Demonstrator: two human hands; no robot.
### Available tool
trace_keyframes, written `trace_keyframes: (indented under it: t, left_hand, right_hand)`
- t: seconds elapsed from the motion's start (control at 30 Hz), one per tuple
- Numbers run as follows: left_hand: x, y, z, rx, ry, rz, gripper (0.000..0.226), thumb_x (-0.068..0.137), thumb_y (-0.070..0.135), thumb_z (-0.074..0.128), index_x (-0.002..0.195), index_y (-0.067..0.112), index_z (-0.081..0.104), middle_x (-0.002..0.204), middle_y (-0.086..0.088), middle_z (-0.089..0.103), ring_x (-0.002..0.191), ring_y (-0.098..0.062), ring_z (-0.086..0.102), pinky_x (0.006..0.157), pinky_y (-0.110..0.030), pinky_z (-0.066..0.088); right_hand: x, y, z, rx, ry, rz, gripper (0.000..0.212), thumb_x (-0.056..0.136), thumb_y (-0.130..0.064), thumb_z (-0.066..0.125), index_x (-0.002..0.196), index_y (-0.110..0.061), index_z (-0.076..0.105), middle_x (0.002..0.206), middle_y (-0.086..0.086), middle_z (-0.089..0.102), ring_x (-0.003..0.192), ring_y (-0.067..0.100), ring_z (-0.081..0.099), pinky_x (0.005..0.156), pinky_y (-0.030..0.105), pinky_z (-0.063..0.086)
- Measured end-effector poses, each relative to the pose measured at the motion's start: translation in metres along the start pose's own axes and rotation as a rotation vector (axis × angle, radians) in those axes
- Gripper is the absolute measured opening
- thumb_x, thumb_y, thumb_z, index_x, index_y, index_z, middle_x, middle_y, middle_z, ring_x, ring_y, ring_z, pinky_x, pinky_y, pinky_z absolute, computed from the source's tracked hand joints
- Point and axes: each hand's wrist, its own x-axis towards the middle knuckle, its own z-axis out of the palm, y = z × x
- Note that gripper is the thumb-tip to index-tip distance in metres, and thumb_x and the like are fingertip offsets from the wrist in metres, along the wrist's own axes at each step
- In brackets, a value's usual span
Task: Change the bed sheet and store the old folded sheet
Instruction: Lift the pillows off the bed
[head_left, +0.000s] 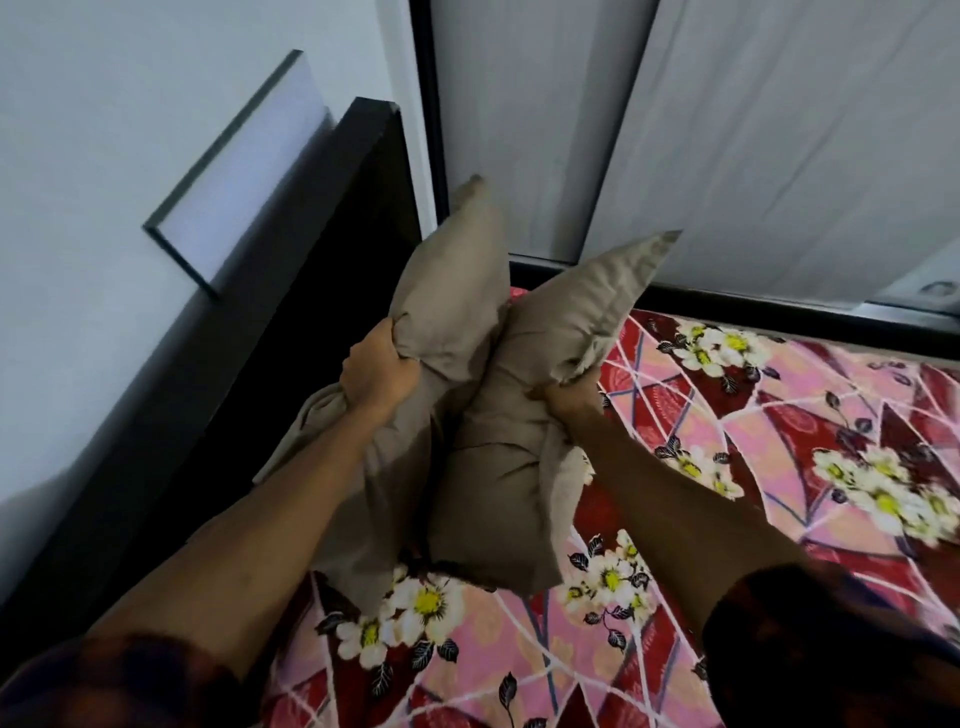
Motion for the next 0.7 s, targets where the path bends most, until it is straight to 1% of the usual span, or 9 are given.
trace_keyframes:
  t: [0.03, 0.1, 0.17, 0.27, 0.4, 0.47, 0.5, 0.63, 0.7]
  left_hand:
    - [0.008, 0.002, 0.001, -0.011, 0.002, -0.004, 0.028, 0.089, 0.025, 0.061, 0.115, 0.016, 0.059, 0.117, -0.019, 0.063, 0.109, -0.045, 0.058, 0.088, -0.048, 0.047]
    - [0.022, 0.005, -0.001, -0.048, 0.016, -0.011, 0.027, 0.088, 0.023, 0.06, 0.113, 0.015, 0.06, 0.117, -0.019, 0.063, 0.108, -0.044, 0.059, 0.086, -0.046, 0.047]
    - [0.033, 0.005, -0.008, -0.083, 0.009, -0.016, 0.028, 0.088, 0.025, 0.06, 0.114, 0.016, 0.061, 0.117, -0.017, 0.064, 0.108, -0.042, 0.06, 0.086, -0.043, 0.048]
    - [0.038, 0.008, -0.021, -0.117, -0.002, -0.017, 0.038, 0.086, 0.029, 0.066, 0.122, 0.018, 0.062, 0.122, -0.015, 0.065, 0.111, -0.04, 0.06, 0.091, -0.042, 0.048]
    - [0.02, 0.023, -0.028, -0.2, 0.003, -0.017, 0.046, 0.08, 0.031, 0.075, 0.123, 0.02, 0.062, 0.122, -0.01, 0.066, 0.112, -0.036, 0.06, 0.096, -0.04, 0.049]
    - [0.001, 0.037, -0.023, -0.243, -0.029, 0.009, 0.051, 0.076, 0.037, 0.075, 0.124, 0.025, 0.062, 0.12, -0.006, 0.068, 0.11, -0.033, 0.062, 0.098, -0.043, 0.051]
    - [-0.01, 0.044, -0.018, -0.265, -0.039, 0.019, 0.052, 0.076, 0.039, 0.074, 0.125, 0.026, 0.062, 0.119, -0.005, 0.068, 0.109, -0.032, 0.063, 0.098, -0.044, 0.051]
    - [-0.067, 0.082, 0.008, -0.31, -0.048, 0.075, 0.055, 0.074, 0.04, 0.071, 0.127, 0.027, 0.06, 0.118, -0.004, 0.067, 0.108, -0.031, 0.063, 0.096, -0.045, 0.053]
    - [-0.107, 0.107, 0.023, -0.346, -0.075, 0.134, 0.055, 0.076, 0.033, 0.073, 0.128, 0.021, 0.061, 0.12, -0.006, 0.067, 0.109, -0.031, 0.062, 0.096, -0.042, 0.052]
  right_hand:
    - [0.006, -0.001, 0.004, 0.053, 0.007, -0.025, 0.118, 0.041, -0.036, 0.09, 0.143, -0.025, 0.031, 0.13, 0.007, 0.058, 0.116, 0.034, 0.059, 0.097, 0.053, 0.053]
    - [0.013, -0.006, 0.009, 0.136, 0.015, -0.105, 0.097, 0.041, -0.031, 0.085, 0.13, -0.029, 0.046, 0.117, 0.0, 0.066, 0.106, 0.026, 0.065, 0.092, 0.049, 0.057]
    - [0.003, -0.023, 0.007, 0.165, -0.005, -0.175, 0.08, 0.046, -0.025, 0.08, 0.122, -0.031, 0.055, 0.108, -0.005, 0.071, 0.099, 0.021, 0.068, 0.09, 0.046, 0.059]
    - [-0.026, -0.058, -0.012, 0.175, -0.057, -0.282, 0.067, 0.062, -0.007, 0.078, 0.125, -0.02, 0.058, 0.101, -0.008, 0.071, 0.093, 0.014, 0.069, 0.091, 0.039, 0.058]
    - [-0.059, -0.079, -0.057, 0.08, -0.016, -0.402, 0.069, 0.066, -0.002, 0.079, 0.13, -0.016, 0.059, 0.106, -0.004, 0.069, 0.098, 0.015, 0.066, 0.091, 0.034, 0.056]
    - [-0.075, -0.077, -0.082, 0.048, -0.019, -0.421, 0.071, 0.068, 0.001, 0.078, 0.134, -0.016, 0.057, 0.109, -0.005, 0.068, 0.097, 0.012, 0.065, 0.087, 0.028, 0.055]
    - [-0.085, -0.075, -0.095, 0.033, -0.03, -0.439, 0.072, 0.068, 0.002, 0.078, 0.135, -0.015, 0.056, 0.11, -0.006, 0.067, 0.099, 0.012, 0.065, 0.088, 0.028, 0.054]
    - [-0.113, -0.05, -0.149, -0.006, 0.006, -0.464, 0.078, 0.067, 0.001, 0.079, 0.139, -0.013, 0.054, 0.116, -0.003, 0.069, 0.108, 0.016, 0.064, 0.097, 0.033, 0.052]
    - [-0.13, -0.03, -0.181, 0.014, 0.036, -0.452, 0.084, 0.065, -0.002, 0.08, 0.143, -0.011, 0.05, 0.124, 0.001, 0.067, 0.112, 0.018, 0.062, 0.101, 0.036, 0.05]
